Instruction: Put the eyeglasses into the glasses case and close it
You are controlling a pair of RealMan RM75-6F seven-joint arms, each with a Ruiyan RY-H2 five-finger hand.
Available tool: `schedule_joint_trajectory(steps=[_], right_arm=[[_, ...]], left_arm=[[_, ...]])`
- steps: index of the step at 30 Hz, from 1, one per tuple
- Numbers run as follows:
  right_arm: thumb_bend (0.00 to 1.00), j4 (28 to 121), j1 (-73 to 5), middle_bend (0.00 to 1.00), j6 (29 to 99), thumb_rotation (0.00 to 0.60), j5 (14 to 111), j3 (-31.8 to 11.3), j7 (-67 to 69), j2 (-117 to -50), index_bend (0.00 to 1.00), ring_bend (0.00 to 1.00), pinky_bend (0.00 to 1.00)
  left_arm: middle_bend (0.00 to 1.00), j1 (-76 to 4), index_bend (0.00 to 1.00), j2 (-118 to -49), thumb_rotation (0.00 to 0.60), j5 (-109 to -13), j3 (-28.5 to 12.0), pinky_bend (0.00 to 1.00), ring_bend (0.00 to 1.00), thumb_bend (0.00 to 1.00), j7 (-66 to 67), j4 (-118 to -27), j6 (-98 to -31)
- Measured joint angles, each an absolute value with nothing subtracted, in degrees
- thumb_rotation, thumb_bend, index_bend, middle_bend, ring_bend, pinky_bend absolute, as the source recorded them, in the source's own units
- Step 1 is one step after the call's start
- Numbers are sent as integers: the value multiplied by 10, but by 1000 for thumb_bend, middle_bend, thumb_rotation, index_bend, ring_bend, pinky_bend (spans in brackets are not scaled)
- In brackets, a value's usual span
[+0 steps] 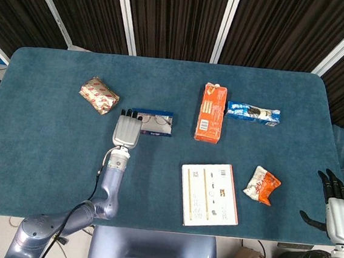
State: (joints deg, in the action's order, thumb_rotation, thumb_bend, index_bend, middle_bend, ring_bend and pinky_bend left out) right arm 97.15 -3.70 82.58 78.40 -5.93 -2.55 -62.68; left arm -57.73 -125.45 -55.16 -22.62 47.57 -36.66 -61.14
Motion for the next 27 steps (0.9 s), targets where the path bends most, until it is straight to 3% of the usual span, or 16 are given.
schedule_joint_trajectory(steps=[27], right_arm=[[242,972,-38,40,824,600,788,-57,-25,-628,62,107,161]], left_arm=[[332,-546,570,-1242,600,-560,-218,314,252,460,479,-403,-613]])
